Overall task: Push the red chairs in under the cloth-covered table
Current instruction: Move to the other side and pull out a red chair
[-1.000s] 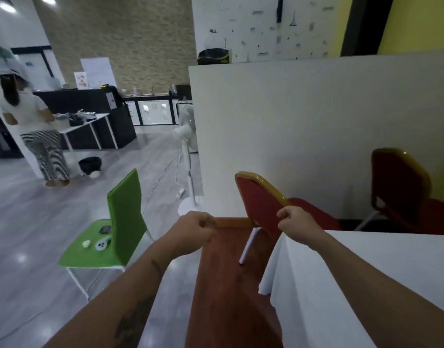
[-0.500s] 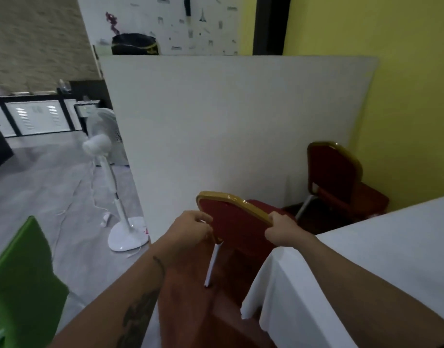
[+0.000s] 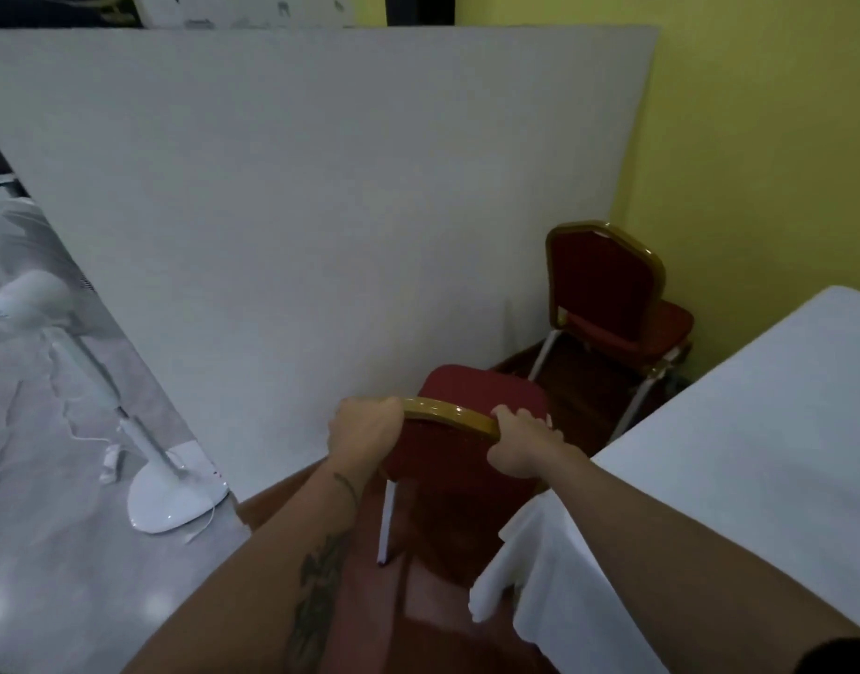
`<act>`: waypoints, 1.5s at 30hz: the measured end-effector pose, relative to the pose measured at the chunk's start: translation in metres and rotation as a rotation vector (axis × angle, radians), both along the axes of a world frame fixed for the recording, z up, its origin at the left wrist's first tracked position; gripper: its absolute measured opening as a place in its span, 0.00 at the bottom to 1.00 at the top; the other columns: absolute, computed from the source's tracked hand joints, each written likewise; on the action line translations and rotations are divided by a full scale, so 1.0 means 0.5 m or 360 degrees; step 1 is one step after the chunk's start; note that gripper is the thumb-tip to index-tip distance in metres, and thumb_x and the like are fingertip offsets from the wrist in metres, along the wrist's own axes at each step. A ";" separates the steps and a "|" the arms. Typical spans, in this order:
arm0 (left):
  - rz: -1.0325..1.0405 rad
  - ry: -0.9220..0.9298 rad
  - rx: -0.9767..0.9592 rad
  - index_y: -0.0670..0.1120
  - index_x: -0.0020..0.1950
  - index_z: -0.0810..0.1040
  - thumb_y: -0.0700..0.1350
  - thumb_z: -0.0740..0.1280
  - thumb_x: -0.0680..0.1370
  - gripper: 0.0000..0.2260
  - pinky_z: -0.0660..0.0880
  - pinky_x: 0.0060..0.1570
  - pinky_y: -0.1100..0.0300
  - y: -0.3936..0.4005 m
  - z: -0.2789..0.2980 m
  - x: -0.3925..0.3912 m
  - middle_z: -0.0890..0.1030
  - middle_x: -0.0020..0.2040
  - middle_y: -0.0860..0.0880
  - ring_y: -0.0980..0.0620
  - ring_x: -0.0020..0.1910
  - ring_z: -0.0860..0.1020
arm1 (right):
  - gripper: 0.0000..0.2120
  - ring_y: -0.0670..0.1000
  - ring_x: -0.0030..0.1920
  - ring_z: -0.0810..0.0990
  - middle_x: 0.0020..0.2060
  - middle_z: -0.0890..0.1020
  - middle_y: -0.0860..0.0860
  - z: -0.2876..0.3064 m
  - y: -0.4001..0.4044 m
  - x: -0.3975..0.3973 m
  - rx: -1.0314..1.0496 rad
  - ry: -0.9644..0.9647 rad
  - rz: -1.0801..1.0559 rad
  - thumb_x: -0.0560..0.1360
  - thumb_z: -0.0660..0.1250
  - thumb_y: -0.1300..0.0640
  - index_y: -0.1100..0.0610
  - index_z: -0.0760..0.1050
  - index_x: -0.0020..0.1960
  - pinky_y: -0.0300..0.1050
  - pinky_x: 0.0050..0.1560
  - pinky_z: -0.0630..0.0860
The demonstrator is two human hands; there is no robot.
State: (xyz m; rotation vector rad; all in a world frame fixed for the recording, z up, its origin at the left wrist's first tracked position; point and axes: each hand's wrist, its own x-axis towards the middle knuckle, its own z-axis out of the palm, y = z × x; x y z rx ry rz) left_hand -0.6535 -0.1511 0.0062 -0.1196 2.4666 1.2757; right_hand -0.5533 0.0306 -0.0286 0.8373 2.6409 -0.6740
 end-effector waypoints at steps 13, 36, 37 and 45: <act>0.0012 -0.0611 0.0058 0.45 0.78 0.62 0.60 0.68 0.50 0.56 0.83 0.41 0.41 0.246 -0.375 -0.312 0.74 0.58 0.36 0.34 0.47 0.79 | 0.10 0.55 0.48 0.82 0.46 0.81 0.50 -0.051 0.026 -0.022 0.0337 -0.0009 -0.0218 0.73 0.67 0.52 0.51 0.77 0.54 0.49 0.48 0.79; -0.0977 -0.0295 0.0040 0.29 0.75 0.61 0.41 0.75 0.68 0.40 0.83 0.29 0.50 0.303 -0.141 -0.507 0.83 0.48 0.34 0.40 0.42 0.86 | 0.19 0.59 0.51 0.82 0.51 0.81 0.54 -0.062 -0.056 -0.225 0.0128 -0.0134 -0.0327 0.74 0.66 0.42 0.53 0.75 0.58 0.54 0.55 0.80; -0.0996 -0.0296 0.0036 0.30 0.75 0.62 0.40 0.74 0.70 0.37 0.84 0.32 0.49 0.315 -0.135 -0.508 0.84 0.46 0.36 0.40 0.42 0.86 | 0.19 0.59 0.52 0.82 0.51 0.81 0.54 -0.066 -0.047 -0.230 0.0074 -0.0131 -0.0349 0.74 0.65 0.42 0.53 0.74 0.59 0.55 0.56 0.80; -0.1154 -0.0249 0.0027 0.36 0.55 0.74 0.39 0.70 0.76 0.11 0.84 0.51 0.43 0.409 -0.128 -0.572 0.81 0.42 0.39 0.44 0.39 0.81 | 0.28 0.61 0.60 0.77 0.61 0.75 0.57 -0.082 0.003 -0.302 -0.0247 -0.0013 -0.0591 0.74 0.64 0.45 0.51 0.67 0.72 0.56 0.60 0.75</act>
